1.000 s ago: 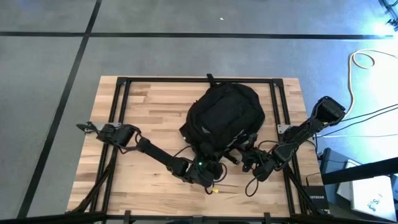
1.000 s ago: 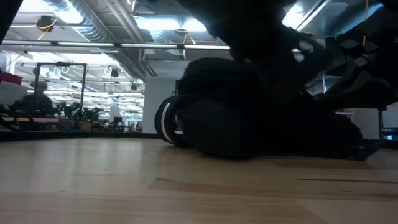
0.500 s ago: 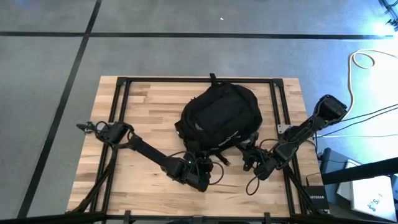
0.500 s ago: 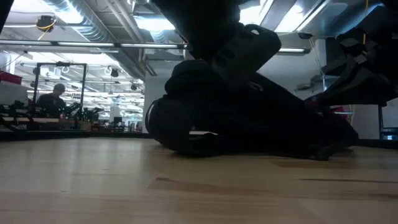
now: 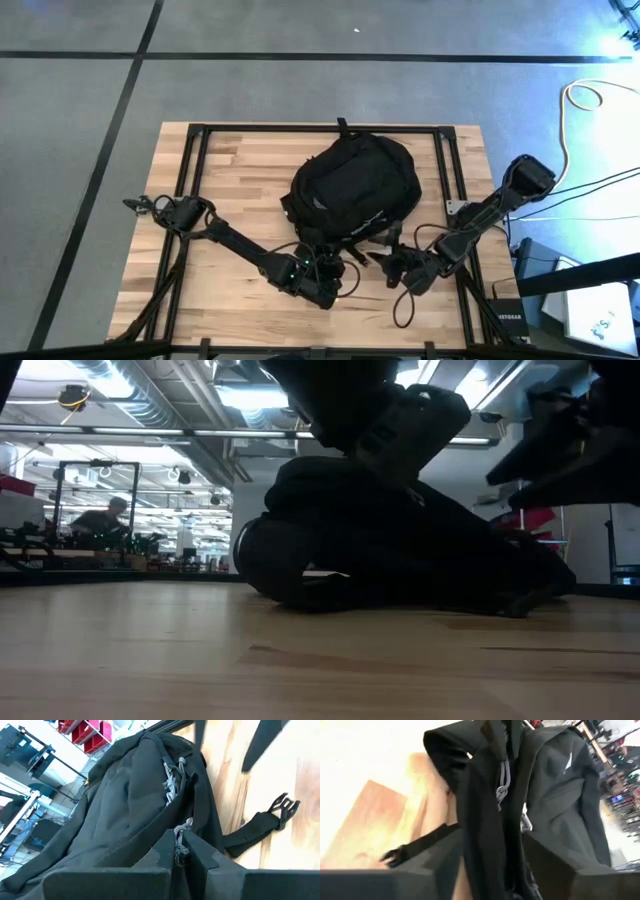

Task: Unpack backpack
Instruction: Open the black backpack

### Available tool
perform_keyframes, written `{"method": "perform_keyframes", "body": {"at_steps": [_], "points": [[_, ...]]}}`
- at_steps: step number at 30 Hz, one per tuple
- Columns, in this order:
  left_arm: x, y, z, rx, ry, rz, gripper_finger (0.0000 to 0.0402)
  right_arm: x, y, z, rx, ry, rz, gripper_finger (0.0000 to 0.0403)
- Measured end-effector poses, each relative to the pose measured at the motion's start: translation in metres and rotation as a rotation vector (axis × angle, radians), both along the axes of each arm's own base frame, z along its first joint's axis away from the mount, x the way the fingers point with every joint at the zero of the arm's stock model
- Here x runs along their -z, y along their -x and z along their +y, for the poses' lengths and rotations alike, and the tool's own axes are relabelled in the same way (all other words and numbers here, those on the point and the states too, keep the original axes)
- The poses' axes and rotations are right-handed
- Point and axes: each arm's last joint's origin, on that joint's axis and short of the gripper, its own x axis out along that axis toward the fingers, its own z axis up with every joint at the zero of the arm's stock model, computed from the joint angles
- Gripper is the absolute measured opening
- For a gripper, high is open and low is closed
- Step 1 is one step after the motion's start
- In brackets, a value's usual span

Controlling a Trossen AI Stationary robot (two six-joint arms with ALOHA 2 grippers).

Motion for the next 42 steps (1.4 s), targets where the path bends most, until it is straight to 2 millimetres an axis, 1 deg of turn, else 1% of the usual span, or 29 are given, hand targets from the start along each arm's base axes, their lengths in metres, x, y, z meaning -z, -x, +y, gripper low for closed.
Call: {"method": "perform_keyframes", "body": {"at_steps": [2, 3, 5, 6, 8, 12, 17, 20, 23, 27, 31, 35, 39, 42], "points": [[0.000, 0.000, 0.000, 0.000, 0.001, -0.003, 0.0004, 0.003, -0.006, -0.003, -0.003, -0.017, 0.025, 0.0239], [0.000, 0.000, 0.000, 0.000, 0.001, -0.003, 0.0004, 0.005, -0.009, -0.005, 0.006, -0.020, 0.031, 0.0246], [0.000, 0.000, 0.000, 0.000, 0.003, -0.005, 0.0004, 0.009, -0.014, -0.008, 0.029, -0.014, 0.033, 0.0246], [0.000, 0.000, 0.000, 0.000, 0.004, -0.008, 0.0004, 0.011, -0.016, -0.009, 0.038, -0.001, 0.035, 0.0240], [-0.001, -0.001, 0.000, -0.001, 0.005, -0.010, 0.0004, 0.014, -0.021, -0.012, 0.045, 0.015, 0.036, 0.0220], [-0.001, -0.001, -0.001, 0.003, 0.005, -0.014, 0.0004, 0.015, -0.027, -0.015, 0.030, -0.020, 0.035, 0.0160], [-0.002, -0.002, 0.000, 0.009, -0.008, -0.006, 0.0004, 0.015, -0.027, -0.013, -0.005, -0.054, 0.047, 0.0087], [-0.002, -0.002, 0.000, 0.007, -0.001, -0.012, 0.0004, 0.016, -0.027, -0.012, -0.034, -0.072, 0.064, 0.0062], [-0.003, -0.003, 0.000, 0.009, 0.002, -0.023, 0.0004, 0.015, -0.028, -0.011, -0.047, -0.069, 0.068, 0.0054], [-0.005, -0.005, -0.001, 0.018, -0.001, -0.035, 0.0004, 0.015, -0.028, -0.011, -0.046, -0.073, 0.058, 0.0061], [-0.005, -0.005, -0.001, 0.018, -0.005, -0.033, 0.0004, 0.010, -0.031, -0.009, -0.044, -0.083, 0.004, 0.0083], [-0.005, -0.005, -0.001, 0.016, -0.001, -0.037, 0.0004, 0.007, -0.028, -0.006, -0.042, -0.101, -0.007, 0.0127], [-0.006, -0.006, -0.001, 0.018, 0.003, -0.050, 0.0004, 0.002, -0.027, 0.003, -0.081, -0.140, -0.058, 0.0180], [-0.007, -0.007, -0.002, 0.018, 0.010, -0.067, 0.0004, 0.003, -0.026, 0.003, -0.089, -0.155, -0.035, 0.0205]]}}
